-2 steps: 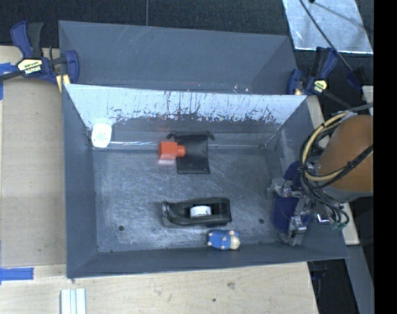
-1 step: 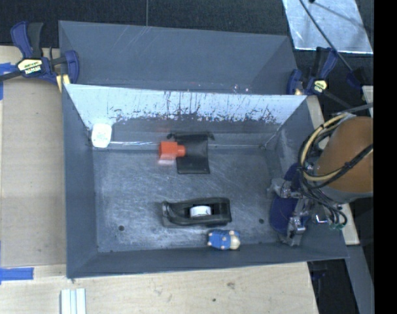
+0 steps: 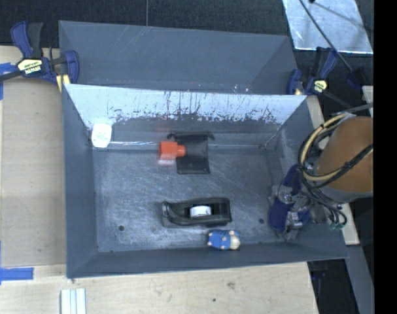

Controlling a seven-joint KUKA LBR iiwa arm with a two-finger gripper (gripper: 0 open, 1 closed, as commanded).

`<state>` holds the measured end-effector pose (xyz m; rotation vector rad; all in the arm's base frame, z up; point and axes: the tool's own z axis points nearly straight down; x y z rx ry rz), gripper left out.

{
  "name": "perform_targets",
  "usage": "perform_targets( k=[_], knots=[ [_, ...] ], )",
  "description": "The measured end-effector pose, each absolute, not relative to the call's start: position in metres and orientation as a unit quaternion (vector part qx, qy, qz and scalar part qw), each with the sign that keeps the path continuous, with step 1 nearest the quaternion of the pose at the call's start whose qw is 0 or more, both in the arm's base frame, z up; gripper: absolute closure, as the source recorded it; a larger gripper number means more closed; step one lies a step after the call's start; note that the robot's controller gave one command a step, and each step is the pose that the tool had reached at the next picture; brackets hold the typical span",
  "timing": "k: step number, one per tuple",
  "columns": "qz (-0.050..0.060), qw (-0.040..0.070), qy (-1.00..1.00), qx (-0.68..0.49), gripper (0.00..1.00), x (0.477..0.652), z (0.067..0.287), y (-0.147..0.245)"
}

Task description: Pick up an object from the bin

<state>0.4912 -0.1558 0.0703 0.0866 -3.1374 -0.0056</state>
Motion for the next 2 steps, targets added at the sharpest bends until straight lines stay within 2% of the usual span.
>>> perform_targets(
  k=[1,2],
  knots=[
    [0.000,-0.002,-0.941,0.338,1.00,0.505,0.084,-0.137],
    [0.003,-0.005,-0.936,0.352,1.00,0.509,0.218,-0.133]
  ],
)
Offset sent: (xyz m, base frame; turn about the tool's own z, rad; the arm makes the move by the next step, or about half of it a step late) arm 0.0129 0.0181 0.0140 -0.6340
